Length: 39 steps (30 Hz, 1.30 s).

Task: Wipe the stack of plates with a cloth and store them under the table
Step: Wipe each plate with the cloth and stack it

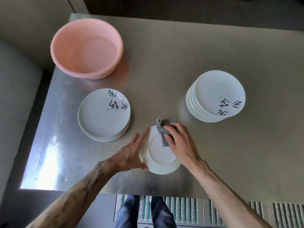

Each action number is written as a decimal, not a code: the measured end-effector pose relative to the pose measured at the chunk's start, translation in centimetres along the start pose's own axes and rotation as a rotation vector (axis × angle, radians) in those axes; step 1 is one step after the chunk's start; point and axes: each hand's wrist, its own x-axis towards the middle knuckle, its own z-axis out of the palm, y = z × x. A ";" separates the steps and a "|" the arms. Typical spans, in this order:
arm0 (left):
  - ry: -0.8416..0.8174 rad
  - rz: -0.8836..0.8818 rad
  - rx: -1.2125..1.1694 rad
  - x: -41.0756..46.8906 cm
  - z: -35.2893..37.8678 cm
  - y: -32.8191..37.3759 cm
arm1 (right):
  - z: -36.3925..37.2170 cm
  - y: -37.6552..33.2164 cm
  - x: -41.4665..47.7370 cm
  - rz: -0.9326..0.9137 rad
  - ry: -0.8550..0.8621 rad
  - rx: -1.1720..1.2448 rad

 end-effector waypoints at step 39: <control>0.244 -0.050 -0.148 0.8 0.7 1.2 | 3.8 -4.4 -0.5 -0.066 0.031 -0.072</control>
